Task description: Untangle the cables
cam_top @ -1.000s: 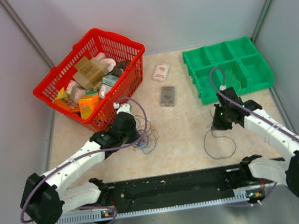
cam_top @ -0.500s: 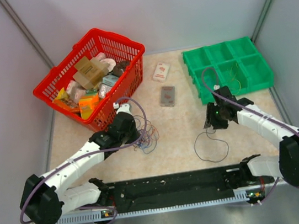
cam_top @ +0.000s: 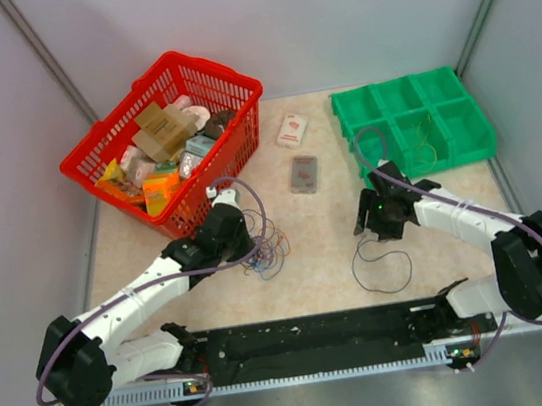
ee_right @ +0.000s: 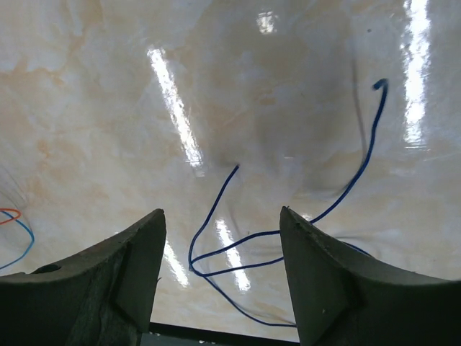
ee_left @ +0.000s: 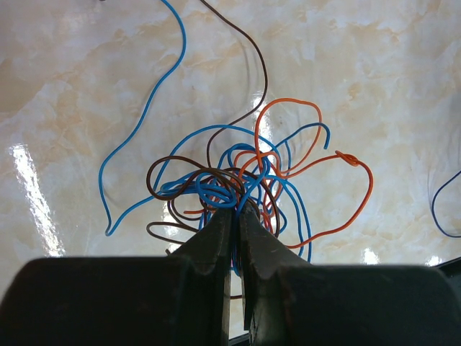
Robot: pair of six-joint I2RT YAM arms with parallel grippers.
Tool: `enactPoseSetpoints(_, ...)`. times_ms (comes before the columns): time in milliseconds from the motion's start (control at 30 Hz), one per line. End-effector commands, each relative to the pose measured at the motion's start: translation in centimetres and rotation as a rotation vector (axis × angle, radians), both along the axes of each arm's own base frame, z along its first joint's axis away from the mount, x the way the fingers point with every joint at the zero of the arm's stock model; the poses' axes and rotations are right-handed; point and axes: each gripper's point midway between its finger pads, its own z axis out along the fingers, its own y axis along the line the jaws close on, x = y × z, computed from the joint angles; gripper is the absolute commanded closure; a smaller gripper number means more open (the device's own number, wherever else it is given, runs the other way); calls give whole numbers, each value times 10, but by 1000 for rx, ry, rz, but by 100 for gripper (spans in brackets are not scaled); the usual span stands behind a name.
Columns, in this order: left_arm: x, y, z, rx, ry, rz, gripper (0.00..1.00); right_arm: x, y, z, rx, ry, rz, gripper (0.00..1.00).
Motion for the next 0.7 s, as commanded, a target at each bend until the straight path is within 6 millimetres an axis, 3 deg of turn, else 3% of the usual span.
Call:
enactPoseSetpoints(0, 5, -5, 9, -45, -32, 6, 91, 0, 13, 3, -51, -50, -2, 36)
enactPoseSetpoints(333, 4, -9, 7, -59, -23, -8, 91, -8, 28, -11, -223, -52, 176, 35)
enactPoseSetpoints(533, 2, -8, 4, -58, -14, -6, 91, -12, 32, -15, -332, -44, 230, 38)
enactPoseSetpoints(667, 2, -8, 6, -62, -19, -4, 91, -18, 31, -19, -403, -40, 247, 45)
